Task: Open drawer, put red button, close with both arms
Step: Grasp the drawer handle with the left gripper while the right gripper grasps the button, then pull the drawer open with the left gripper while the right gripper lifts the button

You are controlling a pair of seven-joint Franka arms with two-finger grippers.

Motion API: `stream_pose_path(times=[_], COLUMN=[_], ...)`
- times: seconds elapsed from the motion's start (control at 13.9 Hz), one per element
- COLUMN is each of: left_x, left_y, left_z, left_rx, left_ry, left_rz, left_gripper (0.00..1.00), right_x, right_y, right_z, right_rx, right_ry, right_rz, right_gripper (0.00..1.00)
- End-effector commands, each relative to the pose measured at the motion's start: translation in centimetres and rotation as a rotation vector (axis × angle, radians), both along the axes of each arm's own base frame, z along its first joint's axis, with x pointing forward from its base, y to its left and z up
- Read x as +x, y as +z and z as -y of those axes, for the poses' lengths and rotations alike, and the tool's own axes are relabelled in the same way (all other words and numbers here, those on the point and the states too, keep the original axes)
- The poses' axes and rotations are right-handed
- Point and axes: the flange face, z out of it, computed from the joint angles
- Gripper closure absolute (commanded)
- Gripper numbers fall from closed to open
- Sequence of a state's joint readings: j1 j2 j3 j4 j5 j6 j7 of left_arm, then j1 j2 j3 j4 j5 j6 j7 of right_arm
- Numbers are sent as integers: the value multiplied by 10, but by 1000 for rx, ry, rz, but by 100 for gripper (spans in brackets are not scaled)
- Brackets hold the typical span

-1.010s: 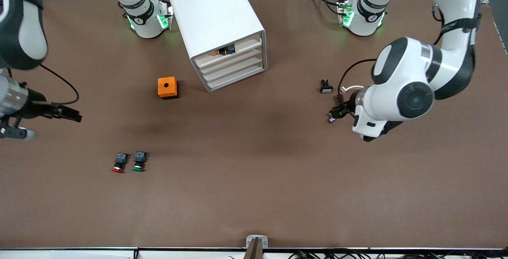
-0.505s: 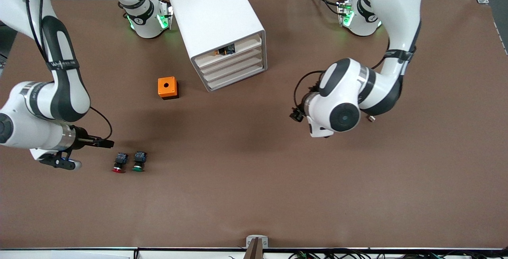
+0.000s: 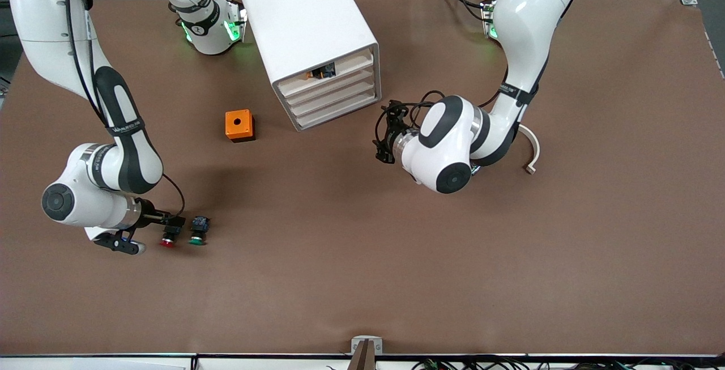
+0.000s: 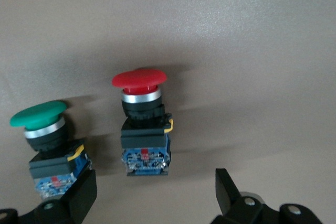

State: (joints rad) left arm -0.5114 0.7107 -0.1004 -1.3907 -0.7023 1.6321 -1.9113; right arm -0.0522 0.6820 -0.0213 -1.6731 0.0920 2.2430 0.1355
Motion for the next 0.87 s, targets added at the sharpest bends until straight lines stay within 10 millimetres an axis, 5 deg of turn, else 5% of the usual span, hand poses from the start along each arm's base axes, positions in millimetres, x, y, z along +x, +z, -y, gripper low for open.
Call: stream_pose_path(times=[0.0, 0.29, 0.58, 0.79], left_x=[-6, -48, -69, -83], left_y=[-6, -52, -87, -86], left_z=[13, 52, 61, 72], left_rx=[11, 45, 77, 127], left_ry=[84, 128, 153, 176], left_rz=[-97, -280, -466, -556], left_gripper=[1, 4, 16, 23], right_x=[5, 6, 8, 10], right_y=[-7, -13, -11, -9], right_z=[-1, -1, -2, -8], right_rx=[2, -1, -5, -11], right_ry=[-24, -27, -26, -66], right_rz=[17, 34, 44, 49], right_gripper=[2, 21, 61, 92])
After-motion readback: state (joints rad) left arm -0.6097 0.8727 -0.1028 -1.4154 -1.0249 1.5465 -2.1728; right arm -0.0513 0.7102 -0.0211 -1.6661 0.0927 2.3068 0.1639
